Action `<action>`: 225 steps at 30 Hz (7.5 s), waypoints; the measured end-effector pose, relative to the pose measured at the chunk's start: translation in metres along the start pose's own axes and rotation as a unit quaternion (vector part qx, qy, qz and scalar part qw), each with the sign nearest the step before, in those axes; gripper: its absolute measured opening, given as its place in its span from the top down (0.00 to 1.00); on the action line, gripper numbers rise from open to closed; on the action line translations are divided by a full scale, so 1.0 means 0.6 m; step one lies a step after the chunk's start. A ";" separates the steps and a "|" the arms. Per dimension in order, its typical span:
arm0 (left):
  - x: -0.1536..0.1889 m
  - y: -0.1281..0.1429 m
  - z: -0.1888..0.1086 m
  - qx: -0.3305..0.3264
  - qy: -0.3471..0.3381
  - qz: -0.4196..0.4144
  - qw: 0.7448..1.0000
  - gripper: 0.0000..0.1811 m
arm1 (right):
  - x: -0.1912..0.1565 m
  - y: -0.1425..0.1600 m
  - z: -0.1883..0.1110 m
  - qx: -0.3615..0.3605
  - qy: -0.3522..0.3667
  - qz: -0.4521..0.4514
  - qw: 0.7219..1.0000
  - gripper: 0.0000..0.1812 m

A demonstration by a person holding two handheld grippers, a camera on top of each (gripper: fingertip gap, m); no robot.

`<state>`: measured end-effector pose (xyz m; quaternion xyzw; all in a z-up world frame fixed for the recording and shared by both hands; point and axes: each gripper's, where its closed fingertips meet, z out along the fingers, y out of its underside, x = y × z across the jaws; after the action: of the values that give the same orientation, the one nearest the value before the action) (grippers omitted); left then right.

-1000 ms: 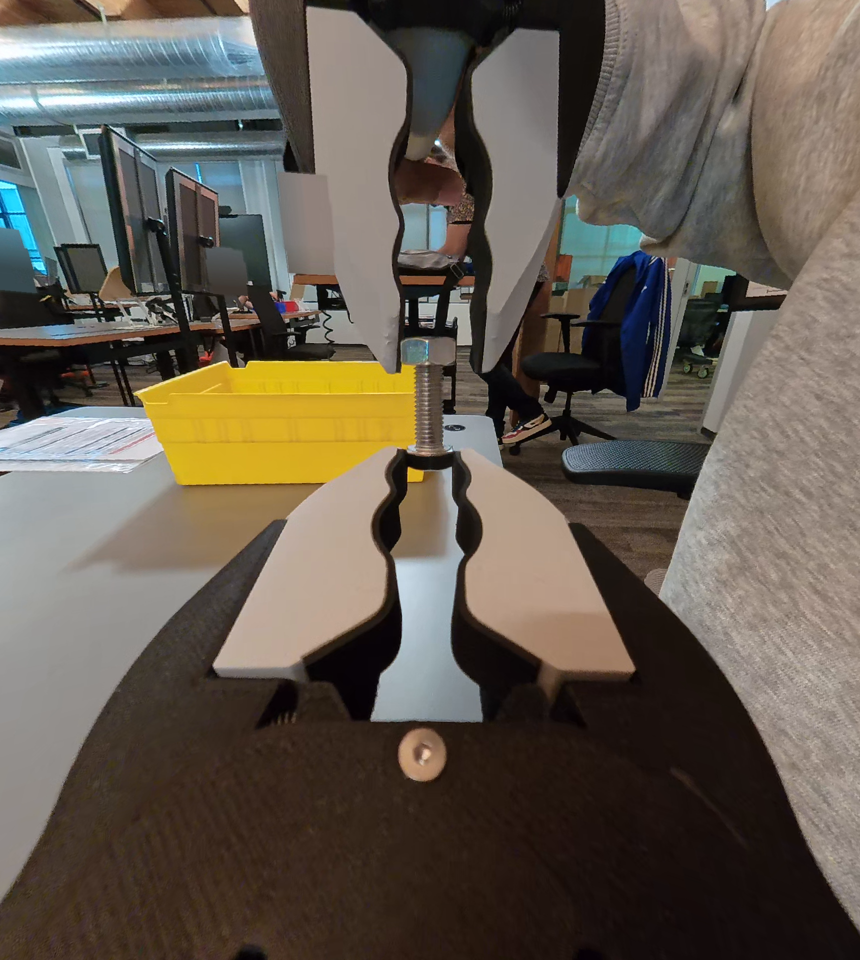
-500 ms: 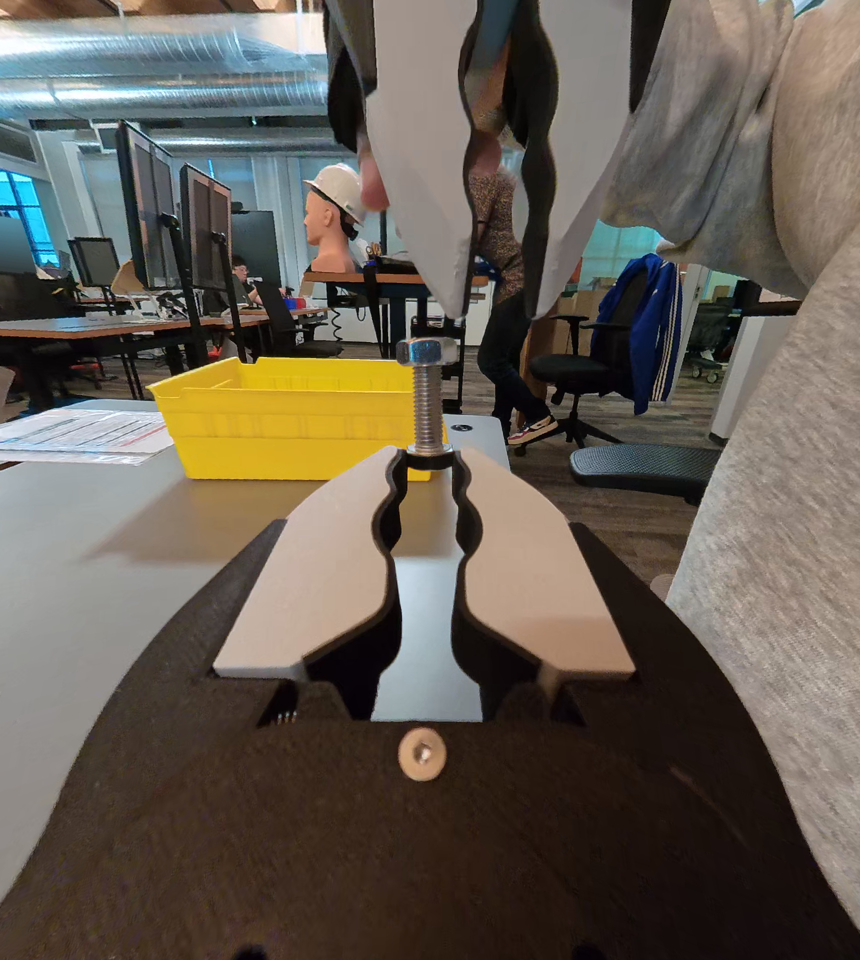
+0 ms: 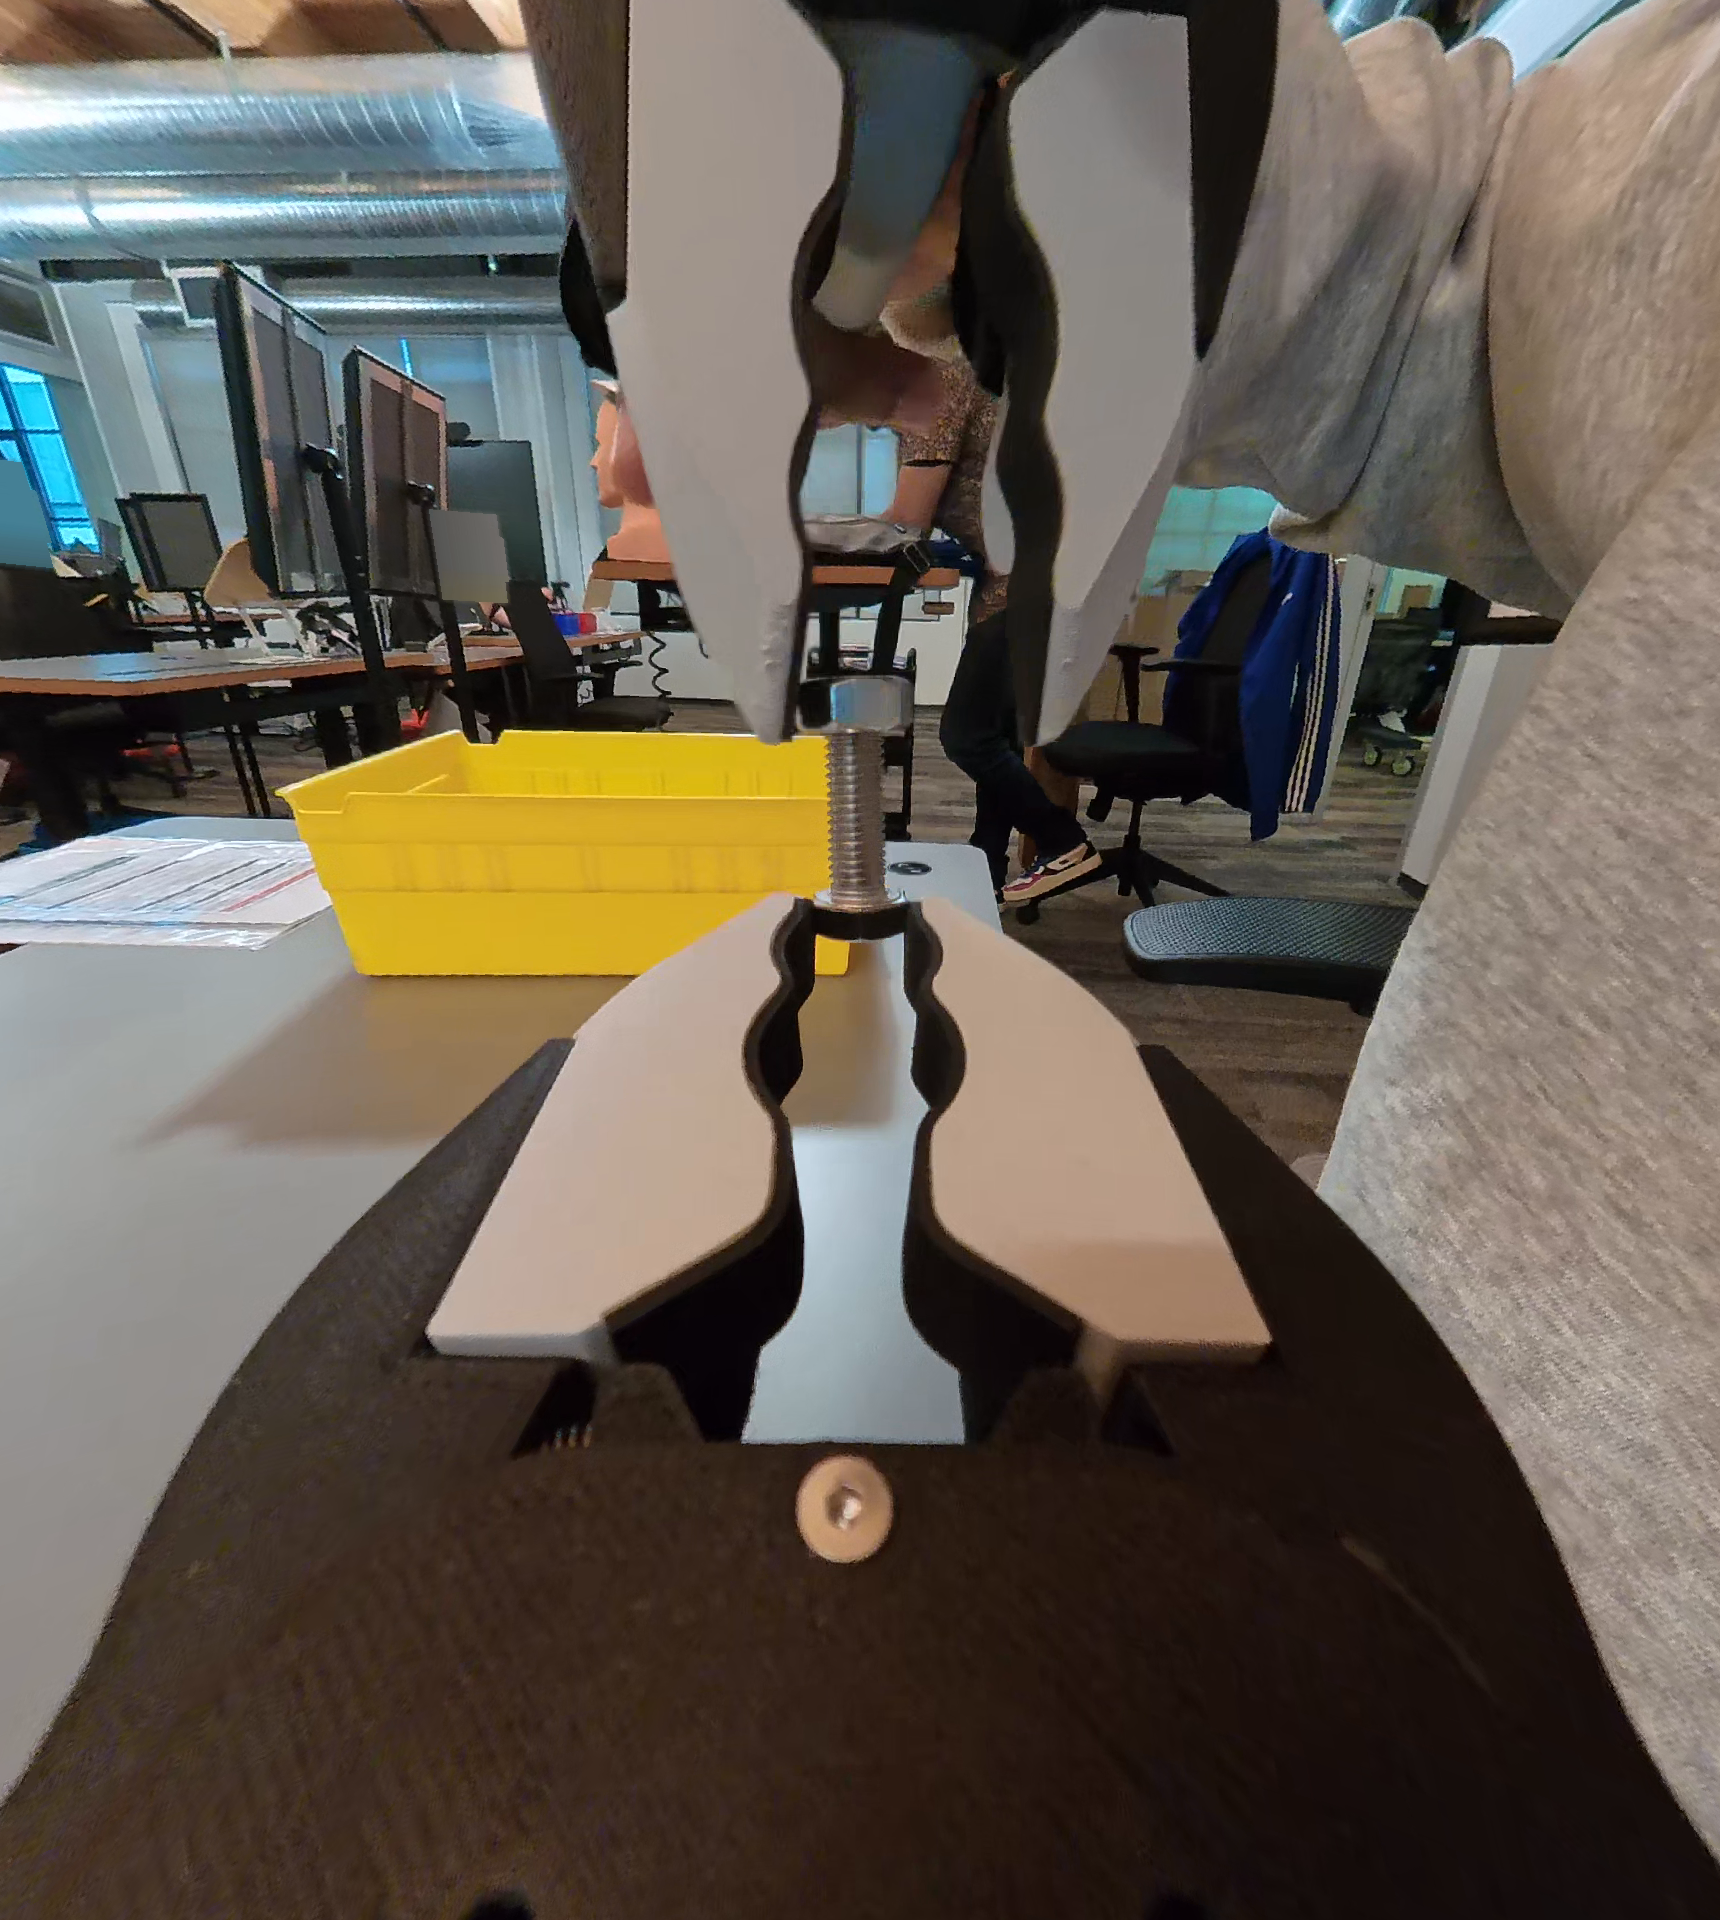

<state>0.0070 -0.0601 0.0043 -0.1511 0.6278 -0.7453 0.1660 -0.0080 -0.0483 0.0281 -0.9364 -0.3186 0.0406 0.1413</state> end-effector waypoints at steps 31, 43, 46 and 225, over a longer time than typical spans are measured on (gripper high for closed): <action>-0.003 0.013 0.003 -0.022 -0.016 0.013 1.000 0.91 | -0.020 -0.006 0.006 0.001 -0.006 -0.003 1.000 0.81; -0.007 0.002 -0.003 -0.003 -0.020 0.005 1.000 0.91 | 0.002 0.022 0.002 -0.017 0.004 0.025 1.000 0.80; -0.008 0.002 -0.003 -0.001 -0.019 -0.001 1.000 0.91 | 0.001 0.026 0.001 -0.021 0.005 0.026 0.999 0.81; -0.059 0.042 0.012 -0.012 -0.090 -0.046 0.995 0.91 | 0.038 0.037 0.009 0.633 0.189 0.167 0.732 0.77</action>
<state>0.0434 -0.0551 -0.0199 -0.2486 0.6115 -0.7280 0.1853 0.0221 -0.0501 0.0167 -0.6567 -0.0248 0.0778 0.7497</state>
